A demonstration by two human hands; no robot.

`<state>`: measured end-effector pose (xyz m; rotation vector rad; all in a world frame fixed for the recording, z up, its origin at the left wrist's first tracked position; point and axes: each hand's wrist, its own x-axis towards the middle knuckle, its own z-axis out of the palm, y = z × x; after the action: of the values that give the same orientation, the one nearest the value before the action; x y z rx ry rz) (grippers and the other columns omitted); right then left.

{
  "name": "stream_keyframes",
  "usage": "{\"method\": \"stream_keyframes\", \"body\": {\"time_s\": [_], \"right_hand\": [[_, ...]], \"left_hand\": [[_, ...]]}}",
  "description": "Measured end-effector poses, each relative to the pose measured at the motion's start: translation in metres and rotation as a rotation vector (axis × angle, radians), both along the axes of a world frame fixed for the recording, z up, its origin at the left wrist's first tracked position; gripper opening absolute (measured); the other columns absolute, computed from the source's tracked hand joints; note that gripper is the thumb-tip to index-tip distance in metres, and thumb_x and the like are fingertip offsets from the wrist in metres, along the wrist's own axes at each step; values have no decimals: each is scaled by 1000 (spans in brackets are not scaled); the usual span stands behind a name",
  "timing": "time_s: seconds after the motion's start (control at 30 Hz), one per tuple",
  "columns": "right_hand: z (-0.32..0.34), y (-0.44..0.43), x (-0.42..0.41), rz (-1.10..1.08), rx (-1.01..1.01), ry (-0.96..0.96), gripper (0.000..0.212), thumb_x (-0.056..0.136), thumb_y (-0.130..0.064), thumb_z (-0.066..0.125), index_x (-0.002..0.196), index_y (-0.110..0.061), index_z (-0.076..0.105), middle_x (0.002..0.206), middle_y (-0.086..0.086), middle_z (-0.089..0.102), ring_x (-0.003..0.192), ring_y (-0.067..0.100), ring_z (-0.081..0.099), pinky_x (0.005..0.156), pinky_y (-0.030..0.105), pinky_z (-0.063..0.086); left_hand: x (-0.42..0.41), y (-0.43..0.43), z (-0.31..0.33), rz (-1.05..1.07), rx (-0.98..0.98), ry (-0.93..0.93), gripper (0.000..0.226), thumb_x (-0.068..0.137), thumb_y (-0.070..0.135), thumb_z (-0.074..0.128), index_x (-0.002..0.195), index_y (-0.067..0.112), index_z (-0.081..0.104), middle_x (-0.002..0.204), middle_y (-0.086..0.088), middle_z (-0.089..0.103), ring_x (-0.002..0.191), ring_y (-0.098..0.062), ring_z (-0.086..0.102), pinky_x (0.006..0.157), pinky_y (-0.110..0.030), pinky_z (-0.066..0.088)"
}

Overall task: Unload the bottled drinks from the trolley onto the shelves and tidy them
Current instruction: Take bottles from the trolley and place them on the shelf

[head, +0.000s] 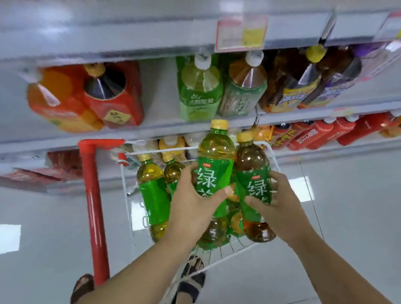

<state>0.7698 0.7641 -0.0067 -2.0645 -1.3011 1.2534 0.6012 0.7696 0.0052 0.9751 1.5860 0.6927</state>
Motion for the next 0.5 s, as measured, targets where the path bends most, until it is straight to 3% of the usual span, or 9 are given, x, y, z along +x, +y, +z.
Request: {"method": "stream_keyframes", "body": {"time_s": [0.1,0.17,0.23,0.33,0.43,0.5], "right_hand": [[57,-13,-34,-4,119,176,57,76,-2,72,121,-23,43,100,-15,55,84,-14,58,68,10,50],[91,-16,-58,42,194,217,60,75,-7,75,117,-34,43,105,-19,55,92,-16,55,78,13,50],[123,-13,-85,87,244,248,62,73,-16,78,117,-43,44,111,-21,56,102,-7,56,92,31,51],[168,-3,-131,180,334,291,62,71,-22,78,115,-49,45,115,-26,57,108,-6,55,99,35,46],[206,12,-183,263,431,295,61,71,-26,78,119,-42,44,118,-27,54,114,-5,50,99,22,41],[225,23,-220,280,504,347,59,68,-21,80,111,-43,46,106,-33,58,103,-15,52,85,5,40]], "left_hand": [[-35,-13,53,67,104,-39,61,75,30,77,122,45,41,116,19,57,106,-2,56,96,-34,48],[-62,-20,88,98,180,-33,54,77,27,75,107,54,40,110,27,54,104,5,55,95,-32,47],[-92,-27,118,144,267,-23,55,76,22,76,110,51,43,108,25,57,99,8,56,91,-29,49],[-137,-33,158,206,412,-4,61,73,8,76,112,43,45,104,21,61,95,8,59,83,-12,48],[-187,-29,182,250,526,34,67,68,-2,78,105,44,47,100,21,61,95,6,59,79,-8,46],[-222,-21,195,281,625,115,71,66,3,81,105,50,45,104,27,58,99,8,56,83,-10,44]]}}
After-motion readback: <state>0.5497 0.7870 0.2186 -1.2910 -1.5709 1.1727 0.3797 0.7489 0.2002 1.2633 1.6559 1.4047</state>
